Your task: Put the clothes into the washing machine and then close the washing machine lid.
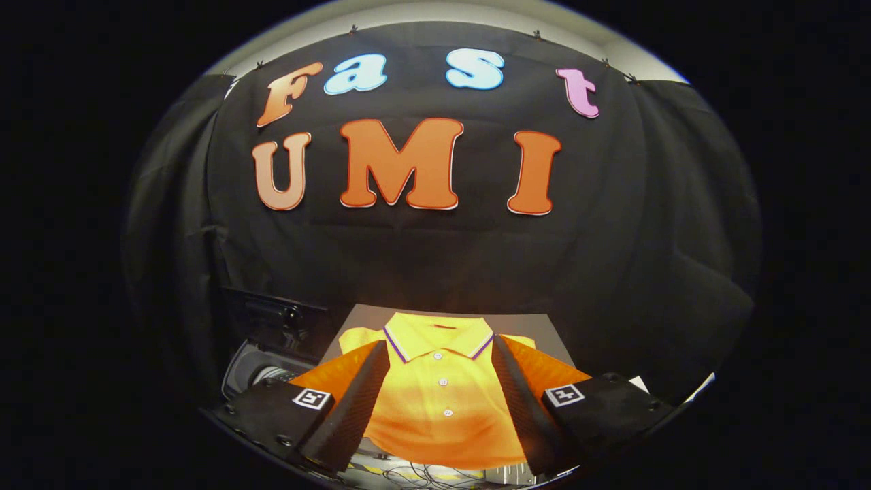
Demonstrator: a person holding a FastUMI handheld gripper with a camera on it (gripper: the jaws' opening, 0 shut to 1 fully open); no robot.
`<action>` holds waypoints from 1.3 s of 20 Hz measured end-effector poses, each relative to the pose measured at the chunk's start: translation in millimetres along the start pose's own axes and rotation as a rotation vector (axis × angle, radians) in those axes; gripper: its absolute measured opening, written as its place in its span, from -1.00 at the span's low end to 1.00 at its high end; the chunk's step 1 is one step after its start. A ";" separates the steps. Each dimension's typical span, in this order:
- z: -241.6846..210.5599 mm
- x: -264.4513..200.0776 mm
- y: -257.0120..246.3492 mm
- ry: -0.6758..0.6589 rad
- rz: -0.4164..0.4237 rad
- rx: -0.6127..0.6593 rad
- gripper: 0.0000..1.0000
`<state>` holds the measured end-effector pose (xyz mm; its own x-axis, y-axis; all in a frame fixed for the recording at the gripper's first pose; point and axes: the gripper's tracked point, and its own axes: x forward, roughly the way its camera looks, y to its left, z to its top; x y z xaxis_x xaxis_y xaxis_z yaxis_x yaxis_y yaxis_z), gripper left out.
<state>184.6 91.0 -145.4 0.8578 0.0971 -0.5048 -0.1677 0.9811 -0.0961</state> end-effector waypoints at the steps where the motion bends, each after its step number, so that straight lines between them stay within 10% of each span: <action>1: -7.6 13.6 -0.8 0.025 -0.006 -0.003 0.97; 17: -94.4 104.4 -5.7 0.334 0.001 0.122 0.96; 26: -95.5 111.3 -5.0 0.268 0.044 0.116 0.69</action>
<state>234.5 80.9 -283.0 0.6891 0.1079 -0.7166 -0.1322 0.9910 0.0220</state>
